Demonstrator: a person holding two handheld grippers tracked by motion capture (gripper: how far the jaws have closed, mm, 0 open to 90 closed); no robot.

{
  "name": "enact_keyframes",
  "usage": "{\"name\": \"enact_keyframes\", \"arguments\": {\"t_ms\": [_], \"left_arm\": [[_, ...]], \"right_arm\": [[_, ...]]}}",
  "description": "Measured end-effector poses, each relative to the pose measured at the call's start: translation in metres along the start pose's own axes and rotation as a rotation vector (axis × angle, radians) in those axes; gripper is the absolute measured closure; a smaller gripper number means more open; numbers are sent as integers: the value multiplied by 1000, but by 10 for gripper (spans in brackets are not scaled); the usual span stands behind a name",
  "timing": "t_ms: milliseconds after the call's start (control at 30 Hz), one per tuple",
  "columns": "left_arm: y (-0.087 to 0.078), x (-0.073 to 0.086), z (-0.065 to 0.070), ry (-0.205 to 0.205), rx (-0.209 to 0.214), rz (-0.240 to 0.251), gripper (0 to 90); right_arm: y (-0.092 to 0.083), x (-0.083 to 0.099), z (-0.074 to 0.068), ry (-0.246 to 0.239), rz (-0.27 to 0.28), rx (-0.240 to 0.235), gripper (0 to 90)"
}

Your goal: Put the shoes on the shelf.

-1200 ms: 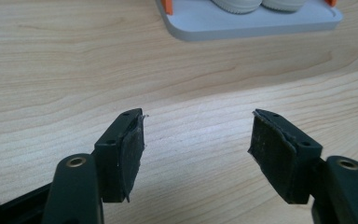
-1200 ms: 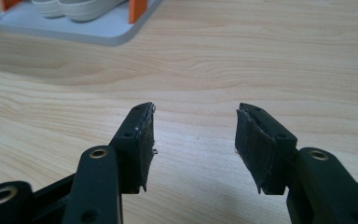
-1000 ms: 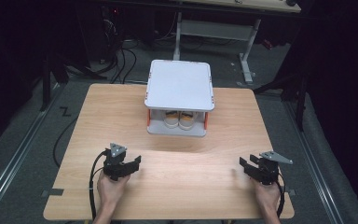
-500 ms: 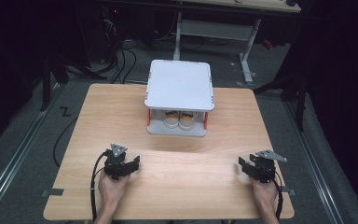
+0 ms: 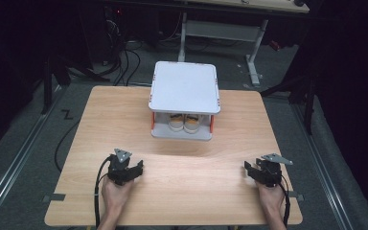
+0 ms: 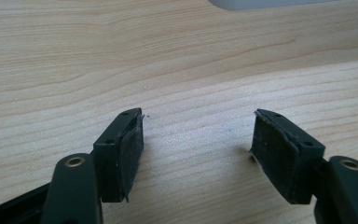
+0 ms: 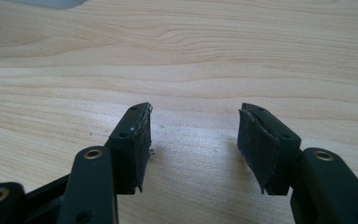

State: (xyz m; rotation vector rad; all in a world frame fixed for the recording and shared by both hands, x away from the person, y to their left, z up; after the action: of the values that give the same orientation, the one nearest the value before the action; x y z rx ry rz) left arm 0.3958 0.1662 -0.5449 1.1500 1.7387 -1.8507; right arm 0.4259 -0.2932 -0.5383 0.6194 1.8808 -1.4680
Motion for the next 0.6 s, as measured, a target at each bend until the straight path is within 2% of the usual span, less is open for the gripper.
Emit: {"name": "enact_keyframes", "arguments": {"t_ms": [167, 267, 333, 433, 600], "left_arm": [[0, 0, 0, 1, -1, 0, 339], [0, 0, 0, 7, -3, -2, 329], [1, 0, 1, 11, -5, -3, 319], [1, 0, 3, 33, -16, -15, 307], [1, 0, 3, 33, -13, -15, 292]], "right_arm": [[2, 1, 0, 3, -14, 6, 436], [3, 1, -2, -17, -25, 15, 408], [4, 2, -4, -48, -30, 29, 395], [4, 2, -5, -53, -32, 21, 386], [4, 2, -5, -56, -35, 19, 373]]}}
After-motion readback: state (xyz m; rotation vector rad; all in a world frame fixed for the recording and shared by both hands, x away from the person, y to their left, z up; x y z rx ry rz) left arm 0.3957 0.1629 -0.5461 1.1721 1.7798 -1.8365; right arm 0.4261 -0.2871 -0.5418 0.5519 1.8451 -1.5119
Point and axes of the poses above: each handheld gripper's, and its own axes: y roughly forward along the jaws, x roughly out of its underside, z roughly to its right, the point moved 6 cm from there along y, roughly forward along the jaws, and after that the axes turned 9 degrees about y, right-handed, at the moved point
